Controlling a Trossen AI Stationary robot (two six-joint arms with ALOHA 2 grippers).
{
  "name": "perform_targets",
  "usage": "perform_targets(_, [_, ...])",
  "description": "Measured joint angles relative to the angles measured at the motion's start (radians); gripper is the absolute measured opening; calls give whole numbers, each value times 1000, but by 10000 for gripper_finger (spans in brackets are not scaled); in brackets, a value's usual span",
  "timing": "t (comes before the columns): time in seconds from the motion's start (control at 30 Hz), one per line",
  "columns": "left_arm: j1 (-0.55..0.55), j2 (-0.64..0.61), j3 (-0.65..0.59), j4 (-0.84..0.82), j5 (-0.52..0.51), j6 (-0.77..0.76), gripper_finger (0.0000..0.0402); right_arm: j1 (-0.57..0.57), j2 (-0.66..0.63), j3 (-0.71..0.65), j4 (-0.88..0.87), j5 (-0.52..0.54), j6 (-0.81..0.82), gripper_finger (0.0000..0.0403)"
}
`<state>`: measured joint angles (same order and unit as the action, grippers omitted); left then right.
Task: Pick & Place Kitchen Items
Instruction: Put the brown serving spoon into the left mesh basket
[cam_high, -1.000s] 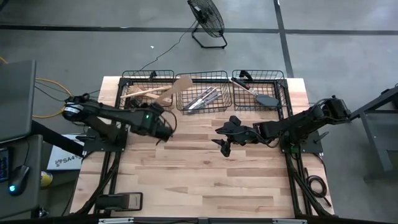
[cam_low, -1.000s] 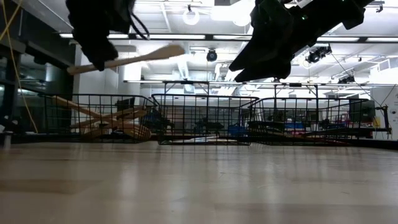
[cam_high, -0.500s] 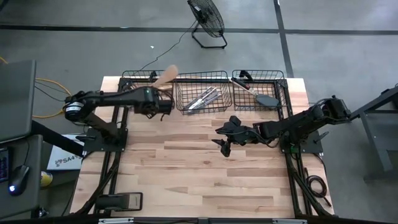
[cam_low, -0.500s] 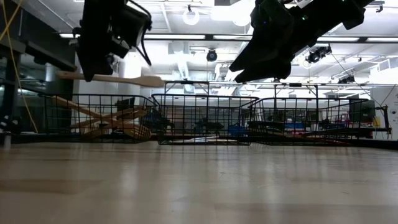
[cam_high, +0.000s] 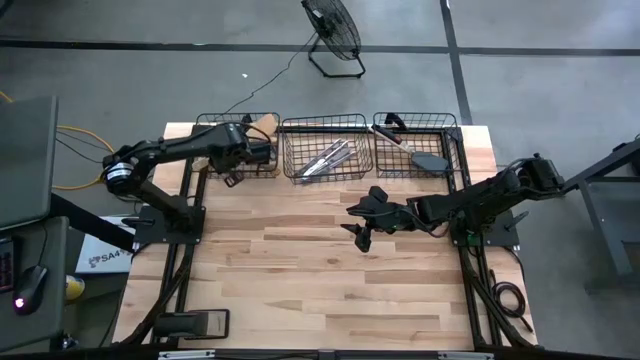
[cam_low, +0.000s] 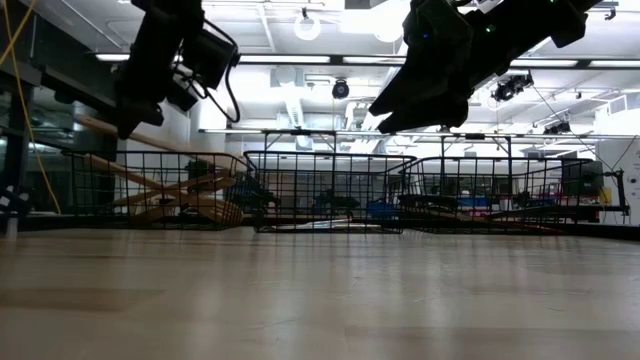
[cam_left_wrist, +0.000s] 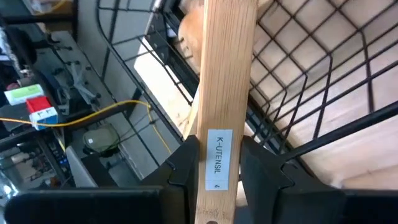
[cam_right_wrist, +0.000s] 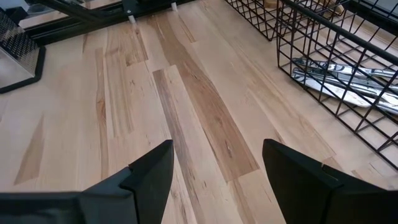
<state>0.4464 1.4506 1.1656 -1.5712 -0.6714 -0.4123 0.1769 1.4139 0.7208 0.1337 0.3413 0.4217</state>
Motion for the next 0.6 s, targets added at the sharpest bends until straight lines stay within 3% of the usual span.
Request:
perform_targets(0.43, [84, 7, 0, 9, 13, 130, 86, 0, 0, 0, 0, 0, 0, 239])
perform_targets(0.6, [84, 33, 0, 52, 62, 173, 86, 0, 0, 0, 3, 0, 0, 239])
